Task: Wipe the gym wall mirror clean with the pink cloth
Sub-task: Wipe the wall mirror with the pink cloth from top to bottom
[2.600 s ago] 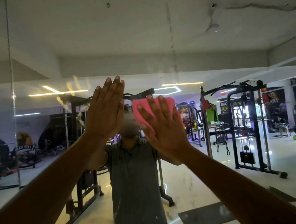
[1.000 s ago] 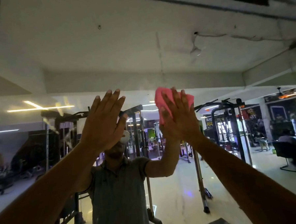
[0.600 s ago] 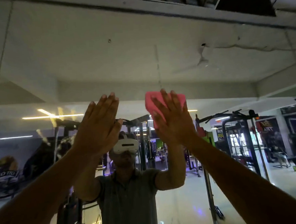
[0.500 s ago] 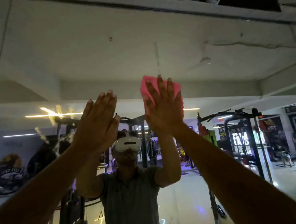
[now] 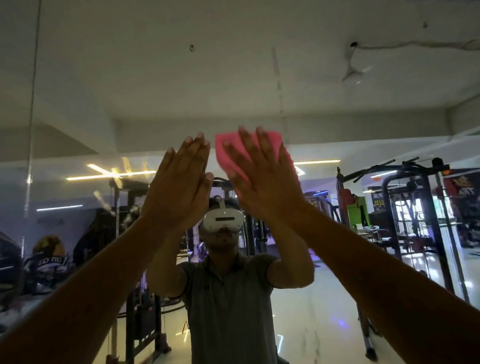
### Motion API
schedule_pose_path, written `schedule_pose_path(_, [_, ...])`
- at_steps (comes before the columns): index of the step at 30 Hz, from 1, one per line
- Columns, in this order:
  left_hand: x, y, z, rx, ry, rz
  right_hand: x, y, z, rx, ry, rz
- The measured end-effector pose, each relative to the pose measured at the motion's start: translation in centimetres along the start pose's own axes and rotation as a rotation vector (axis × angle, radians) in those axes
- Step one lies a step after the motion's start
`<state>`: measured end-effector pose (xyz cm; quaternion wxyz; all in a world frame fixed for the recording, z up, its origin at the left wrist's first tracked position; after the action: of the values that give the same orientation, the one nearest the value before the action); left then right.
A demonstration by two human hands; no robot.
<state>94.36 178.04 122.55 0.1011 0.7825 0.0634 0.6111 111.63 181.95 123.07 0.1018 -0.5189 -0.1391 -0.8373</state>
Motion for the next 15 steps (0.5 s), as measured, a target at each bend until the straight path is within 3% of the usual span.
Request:
schedule_pose_path(4, [-1.0, 0.5, -1.9, 0.063, -0.067, -0.034, -4.4, -1.1, 2.7, -0.041, 0.047, -0.066])
schedule_pose_path(6, [-1.1, 0.6, -2.2, 0.075, -0.100, -0.030, -1.0, -1.1, 4.3, -0.136, -0.055, -0.093])
schedule_pose_path(9, [-1.0, 0.6, -3.0, 0.074, -0.066, -0.026, 3.8, 0.3, 2.0, -0.026, -0.272, -0.030])
schedule_pose_path(12, [-1.3, 0.7, -4.1, 0.090, -0.030, -0.019, 1.4, -0.1, -3.6, 0.018, -0.125, -0.021])
schedule_pose_path(15, [-1.9, 1.1, -5.1, 0.093, -0.067, -0.041, -4.5, -1.3, -3.9, 0.088, -0.040, -0.062])
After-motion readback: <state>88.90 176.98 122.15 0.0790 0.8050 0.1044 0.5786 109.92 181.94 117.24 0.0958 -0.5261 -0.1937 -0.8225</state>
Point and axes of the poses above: each hand's wrist, its own x-axis towards the middle knuckle, its own y-axis out of the back of the hand, z = x × y, the point moved 7 cm from there along x, towards the middle knuckle, and after that the axes turned 6 degrees about y, right-handed, at the moved point
